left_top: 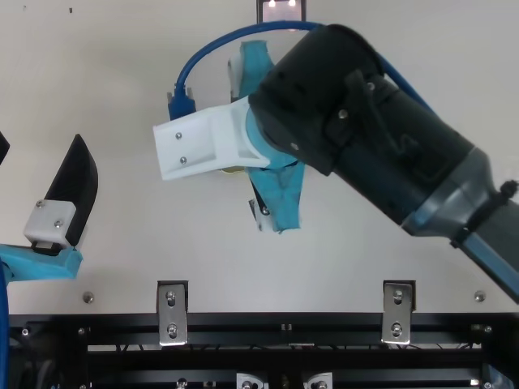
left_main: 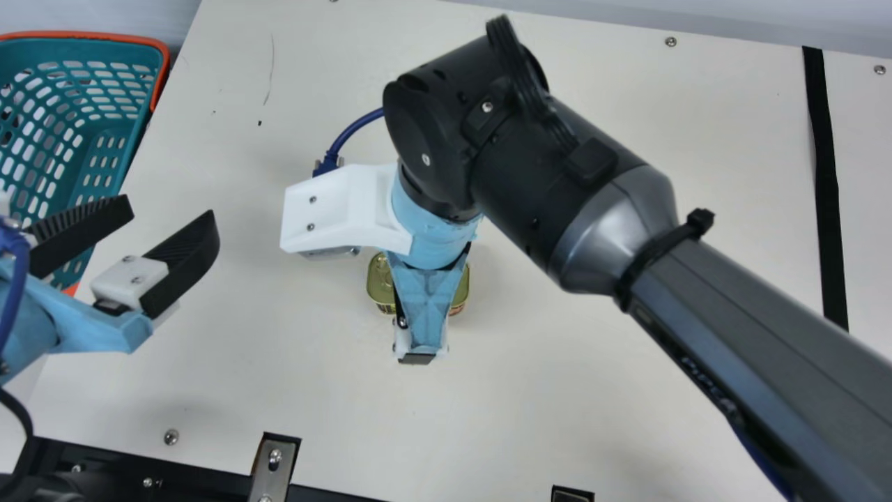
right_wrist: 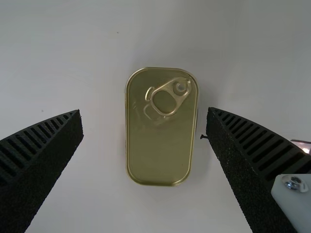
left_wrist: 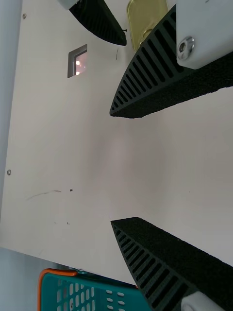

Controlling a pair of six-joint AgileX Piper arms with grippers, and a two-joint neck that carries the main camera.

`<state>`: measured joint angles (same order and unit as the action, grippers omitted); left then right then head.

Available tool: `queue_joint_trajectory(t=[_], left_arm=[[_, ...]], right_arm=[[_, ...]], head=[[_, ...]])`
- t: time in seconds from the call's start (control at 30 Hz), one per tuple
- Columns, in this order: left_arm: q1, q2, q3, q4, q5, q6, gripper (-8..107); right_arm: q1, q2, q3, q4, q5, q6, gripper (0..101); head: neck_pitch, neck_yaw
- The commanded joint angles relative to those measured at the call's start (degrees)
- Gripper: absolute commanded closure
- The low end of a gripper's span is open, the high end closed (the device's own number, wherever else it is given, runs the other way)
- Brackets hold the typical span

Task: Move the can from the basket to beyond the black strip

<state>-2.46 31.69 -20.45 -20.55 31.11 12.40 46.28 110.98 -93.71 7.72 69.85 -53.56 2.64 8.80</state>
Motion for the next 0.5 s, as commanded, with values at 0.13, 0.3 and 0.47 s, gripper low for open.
queue_joint_trajectory(t=[0.13, 0.3, 0.47], left_arm=[[0.0, 0.0, 0.0, 0.0, 0.0, 0.0, 9], [0.0, 0.0, 0.0, 0.0, 0.0, 0.0, 9], [0.0, 0.0, 0.0, 0.0, 0.0, 0.0, 9]], right_arm=[[0.3, 1.2, -0.4, -0.9, 0.1, 0.0, 0], [0.4, 2.5, -1.2, -1.4, 0.1, 0.1, 0], [0.4, 3.9, -2.1, -1.7, 0.1, 0.5, 0]], head=[[-0.2, -0.1], [-0.2, -0.1], [-0.2, -0.1]])
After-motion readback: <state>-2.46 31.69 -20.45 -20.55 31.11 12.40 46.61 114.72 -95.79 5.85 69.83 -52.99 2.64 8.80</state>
